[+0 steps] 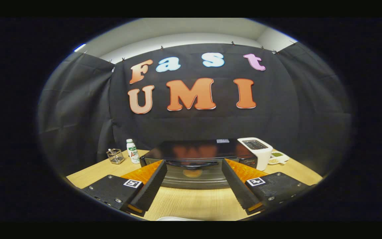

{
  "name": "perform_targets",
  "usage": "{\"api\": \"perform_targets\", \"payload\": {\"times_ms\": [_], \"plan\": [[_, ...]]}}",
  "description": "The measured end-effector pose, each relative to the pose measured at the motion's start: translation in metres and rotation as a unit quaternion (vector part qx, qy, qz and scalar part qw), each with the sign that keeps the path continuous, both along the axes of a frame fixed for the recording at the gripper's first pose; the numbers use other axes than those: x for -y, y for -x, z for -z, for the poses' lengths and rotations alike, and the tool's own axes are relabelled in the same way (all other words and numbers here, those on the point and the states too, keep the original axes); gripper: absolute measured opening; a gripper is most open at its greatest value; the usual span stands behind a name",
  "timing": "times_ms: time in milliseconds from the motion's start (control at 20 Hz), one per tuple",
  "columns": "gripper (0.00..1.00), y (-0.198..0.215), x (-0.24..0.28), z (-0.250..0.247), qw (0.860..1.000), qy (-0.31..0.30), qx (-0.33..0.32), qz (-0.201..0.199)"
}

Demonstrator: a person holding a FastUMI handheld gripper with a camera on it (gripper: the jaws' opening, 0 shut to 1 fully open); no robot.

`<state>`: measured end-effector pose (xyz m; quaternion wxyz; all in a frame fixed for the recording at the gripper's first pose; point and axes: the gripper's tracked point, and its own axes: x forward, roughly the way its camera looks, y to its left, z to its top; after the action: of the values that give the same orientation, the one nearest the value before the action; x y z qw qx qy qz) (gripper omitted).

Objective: Open the toaster oven, put the food inside, and close the toaster oven door.

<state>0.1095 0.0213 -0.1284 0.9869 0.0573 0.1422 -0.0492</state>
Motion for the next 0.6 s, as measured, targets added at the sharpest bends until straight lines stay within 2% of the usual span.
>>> {"api": "perform_targets", "payload": {"times_ms": [200,600], "plan": [[0.99,0.037,0.021,-0.054,0.998,0.046,0.033,0.003],[0.99,0.088,0.058,-0.151,0.993,0.049,0.105,0.007]]}}
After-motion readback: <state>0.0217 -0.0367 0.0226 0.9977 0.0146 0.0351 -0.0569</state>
